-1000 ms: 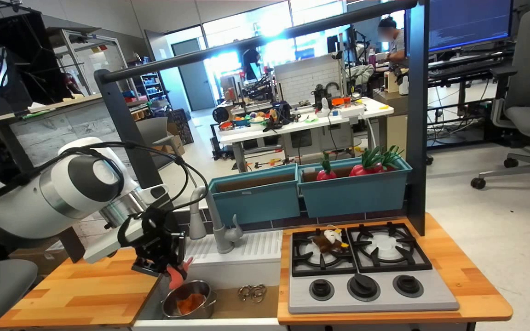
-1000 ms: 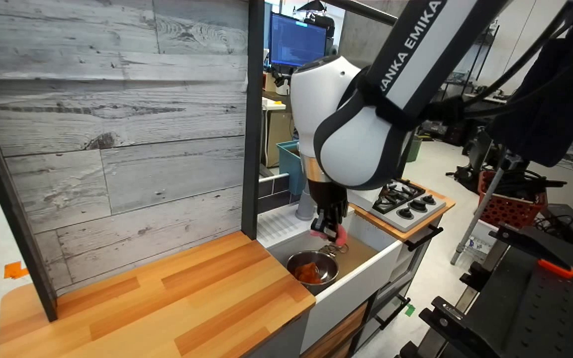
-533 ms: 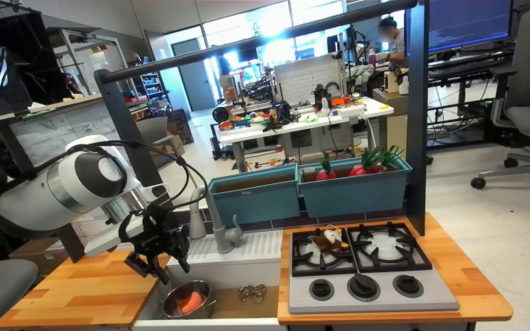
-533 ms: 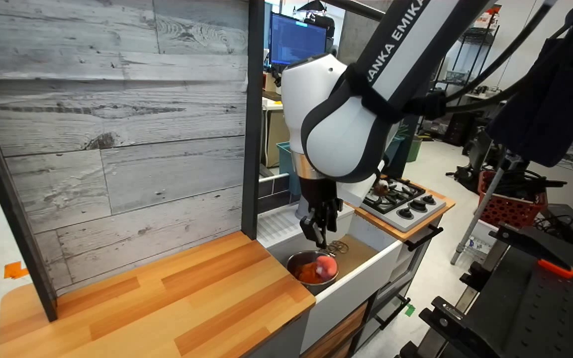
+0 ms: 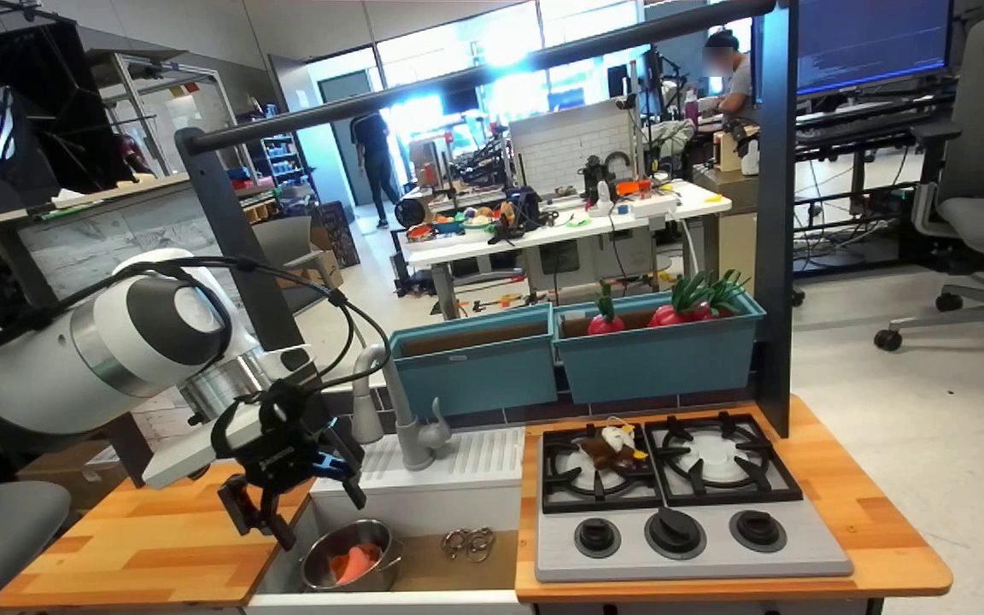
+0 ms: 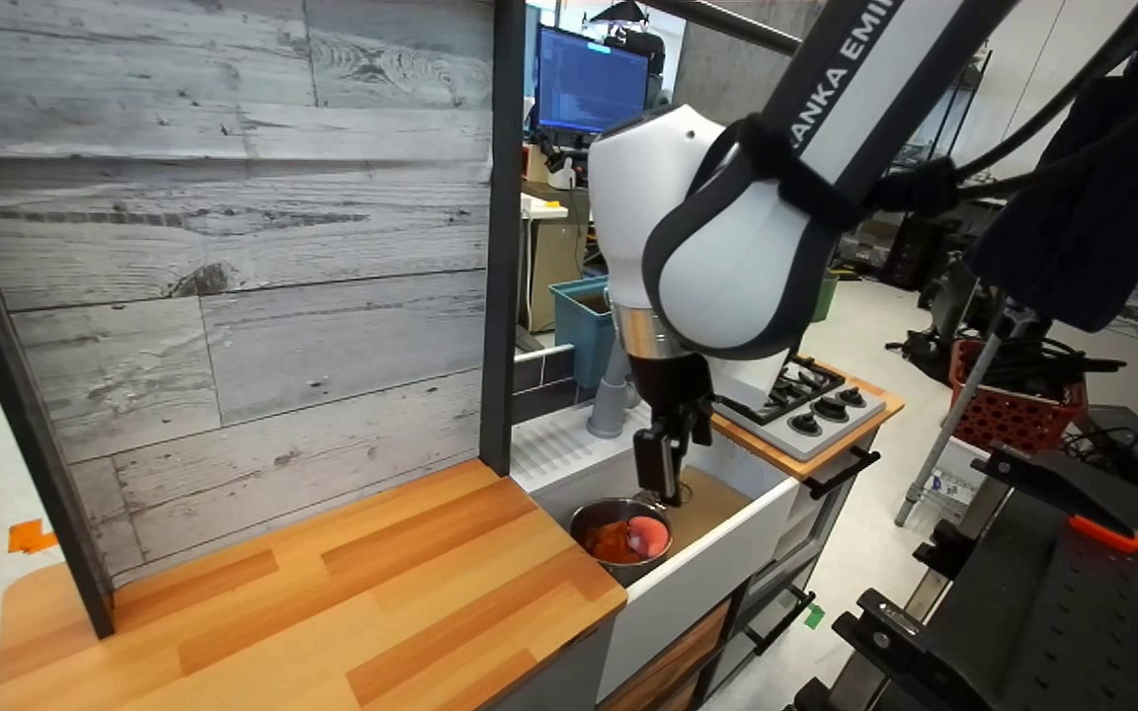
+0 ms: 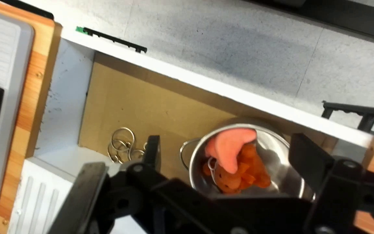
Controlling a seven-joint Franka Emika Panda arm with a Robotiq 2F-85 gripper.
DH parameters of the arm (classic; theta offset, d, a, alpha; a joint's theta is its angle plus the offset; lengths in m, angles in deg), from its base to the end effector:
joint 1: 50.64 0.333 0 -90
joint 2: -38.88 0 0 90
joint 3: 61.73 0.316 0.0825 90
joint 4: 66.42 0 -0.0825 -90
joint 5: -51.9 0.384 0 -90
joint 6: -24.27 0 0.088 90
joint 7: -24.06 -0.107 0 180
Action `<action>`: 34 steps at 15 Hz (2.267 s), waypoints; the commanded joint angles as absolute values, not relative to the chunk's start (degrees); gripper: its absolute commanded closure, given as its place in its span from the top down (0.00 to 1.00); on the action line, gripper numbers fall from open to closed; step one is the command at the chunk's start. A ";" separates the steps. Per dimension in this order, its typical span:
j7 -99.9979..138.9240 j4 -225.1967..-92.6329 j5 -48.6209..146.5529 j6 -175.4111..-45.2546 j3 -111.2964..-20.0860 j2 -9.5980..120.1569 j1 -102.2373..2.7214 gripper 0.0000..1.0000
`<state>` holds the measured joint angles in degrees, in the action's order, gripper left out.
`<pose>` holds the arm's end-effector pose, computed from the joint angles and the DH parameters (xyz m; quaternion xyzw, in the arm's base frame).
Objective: Pick the stuffed animals on the counter and the stove and put them in the pot in the sink
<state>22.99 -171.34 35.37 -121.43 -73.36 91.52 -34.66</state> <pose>0.5911 0.0447 0.0222 0.9658 0.1840 -0.0939 0.1566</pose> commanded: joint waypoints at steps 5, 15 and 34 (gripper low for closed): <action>22.97 -196.03 32.03 -127.76 -74.37 70.73 -41.03 1.00; 26.18 -194.24 38.44 -114.70 -73.34 63.82 -50.61 1.00; 41.23 -161.11 51.77 -106.39 -61.83 76.06 -59.45 1.00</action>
<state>38.21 -172.37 50.36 -116.17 -63.77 68.83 -58.09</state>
